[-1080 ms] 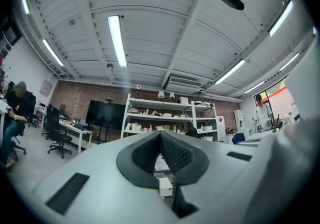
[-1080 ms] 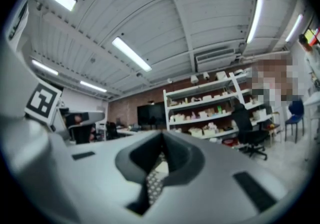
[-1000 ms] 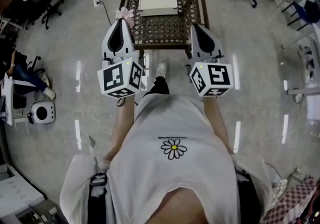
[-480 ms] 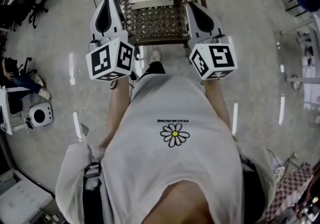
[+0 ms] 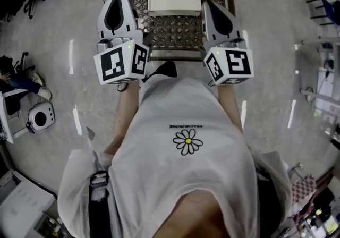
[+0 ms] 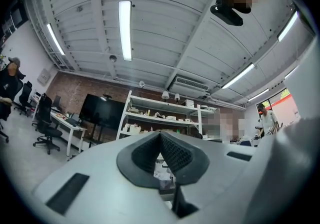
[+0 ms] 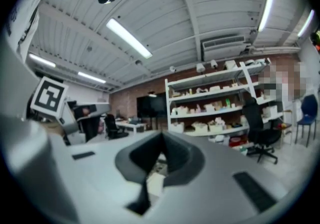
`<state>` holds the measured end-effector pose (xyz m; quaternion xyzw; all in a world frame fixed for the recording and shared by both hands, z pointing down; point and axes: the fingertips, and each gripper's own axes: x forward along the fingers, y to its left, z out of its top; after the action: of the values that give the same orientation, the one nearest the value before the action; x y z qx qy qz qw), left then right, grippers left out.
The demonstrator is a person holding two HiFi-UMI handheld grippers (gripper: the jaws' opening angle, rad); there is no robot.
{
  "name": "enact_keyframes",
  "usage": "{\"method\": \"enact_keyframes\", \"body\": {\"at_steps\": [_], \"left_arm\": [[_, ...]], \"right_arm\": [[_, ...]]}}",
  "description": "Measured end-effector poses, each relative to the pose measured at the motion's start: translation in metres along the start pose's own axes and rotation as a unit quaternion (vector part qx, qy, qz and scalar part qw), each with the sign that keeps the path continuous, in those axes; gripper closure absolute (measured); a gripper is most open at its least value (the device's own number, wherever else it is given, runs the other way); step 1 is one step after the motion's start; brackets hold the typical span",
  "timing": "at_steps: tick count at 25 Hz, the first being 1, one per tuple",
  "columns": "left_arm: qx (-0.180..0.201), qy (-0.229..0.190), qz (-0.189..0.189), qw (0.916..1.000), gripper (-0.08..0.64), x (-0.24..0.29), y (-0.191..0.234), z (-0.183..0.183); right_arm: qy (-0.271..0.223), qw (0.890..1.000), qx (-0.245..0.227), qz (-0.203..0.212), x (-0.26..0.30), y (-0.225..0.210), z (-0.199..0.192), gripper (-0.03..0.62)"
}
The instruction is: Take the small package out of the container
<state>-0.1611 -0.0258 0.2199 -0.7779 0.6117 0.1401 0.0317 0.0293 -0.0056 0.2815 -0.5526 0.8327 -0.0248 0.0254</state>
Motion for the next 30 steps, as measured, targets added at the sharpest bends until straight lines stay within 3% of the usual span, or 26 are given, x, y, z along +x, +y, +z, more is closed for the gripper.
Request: {"method": "enact_keyframes", "body": {"at_steps": [4,8,10,17,21,24,30], "left_arm": [[0.01,0.005,0.002,0.9999,0.535,0.043,0.03,-0.013],[-0.032,0.001,0.031,0.999,0.535,0.082,0.079,-0.025],[-0.037,0.002,0.037,0.9986,0.534,0.102,0.093,-0.027],[-0.042,0.034,0.035,0.9979,0.534,0.14,0.107,-0.05],[-0.005,0.059,0.04,0.9974,0.535,0.143,0.097,-0.074],[-0.001,0.063,0.049,0.9968,0.534,0.143,0.094,-0.083],[0.015,0.05,0.051,0.9973,0.534,0.149,0.08,-0.075]], "right_arm": [[0.019,1.0,0.012,-0.002,0.052,-0.003,-0.007,0.561],[0.03,0.998,-0.056,-0.02,0.1,-0.009,-0.01,0.561],[0.038,0.996,-0.069,-0.032,0.119,-0.019,-0.009,0.561],[0.069,0.995,-0.052,-0.05,0.149,-0.041,-0.021,0.561],[0.077,0.992,-0.085,-0.052,0.156,-0.055,-0.031,0.561],[0.076,0.991,-0.103,-0.044,0.163,-0.056,-0.034,0.561],[0.063,0.994,-0.085,-0.033,0.167,-0.061,-0.033,0.561]]}}
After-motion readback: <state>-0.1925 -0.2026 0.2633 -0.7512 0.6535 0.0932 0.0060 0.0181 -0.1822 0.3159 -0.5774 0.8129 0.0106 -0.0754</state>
